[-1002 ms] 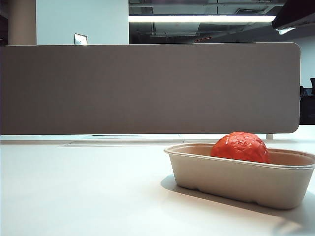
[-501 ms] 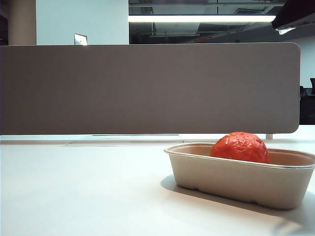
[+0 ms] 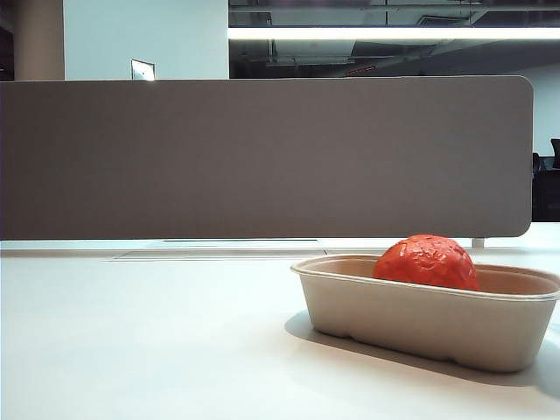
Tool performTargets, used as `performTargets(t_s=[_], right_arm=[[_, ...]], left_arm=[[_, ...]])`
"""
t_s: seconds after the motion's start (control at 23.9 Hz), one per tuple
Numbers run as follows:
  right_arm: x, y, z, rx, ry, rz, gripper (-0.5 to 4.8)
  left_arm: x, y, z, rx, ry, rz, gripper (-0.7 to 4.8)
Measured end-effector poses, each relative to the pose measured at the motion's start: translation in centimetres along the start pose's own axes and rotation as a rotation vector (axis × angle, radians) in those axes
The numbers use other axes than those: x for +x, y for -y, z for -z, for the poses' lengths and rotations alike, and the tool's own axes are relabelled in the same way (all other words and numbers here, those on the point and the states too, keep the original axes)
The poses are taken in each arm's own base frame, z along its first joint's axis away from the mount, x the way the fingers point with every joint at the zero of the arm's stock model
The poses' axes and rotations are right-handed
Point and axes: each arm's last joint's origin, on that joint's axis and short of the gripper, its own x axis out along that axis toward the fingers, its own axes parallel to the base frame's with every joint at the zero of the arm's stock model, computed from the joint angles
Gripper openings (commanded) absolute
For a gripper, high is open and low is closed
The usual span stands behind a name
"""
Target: Pick up the orange and place it into the paper lunchbox.
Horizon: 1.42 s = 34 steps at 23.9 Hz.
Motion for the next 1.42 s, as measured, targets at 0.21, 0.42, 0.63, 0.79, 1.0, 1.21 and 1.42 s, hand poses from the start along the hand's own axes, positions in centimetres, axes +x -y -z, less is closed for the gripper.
performTargets(t_s=[0.21,0.42,0.63,0.79,1.0,1.21,1.42], right_arm=[[0.6,2.4,1.5,0.033,0.023,0.022,0.31],[0.3,3.7,3.2,0.042,0.032,0.090,0.31],[-0.2,4.6,4.9,0.034,0.096,0.170,0.31],[-0.4,5.2,4.8,0.037,0.117,0.230,0.31],[-0.4,5.3,4.8,-0.036,0.109,0.243,0.31],[-0.4,5.3,4.8,-0.061,0.106,0.245,0.31],[-0.4,5.3,4.8,-0.062,0.106,0.245,0.31]], left_arm=[[0.0,0.0,0.0,0.000,-0.001,0.000,-0.05],[0.0,0.0,0.0,0.000,-0.001,0.000,-0.05],[0.0,0.0,0.0,0.000,-0.001,0.000,-0.05],[0.0,0.0,0.0,0.000,0.000,0.000,-0.05],[0.0,0.0,0.0,0.000,0.000,0.000,-0.05],[0.0,0.0,0.0,0.000,0.000,0.000,-0.05],[0.0,0.0,0.0,0.000,0.000,0.000,-0.05]])
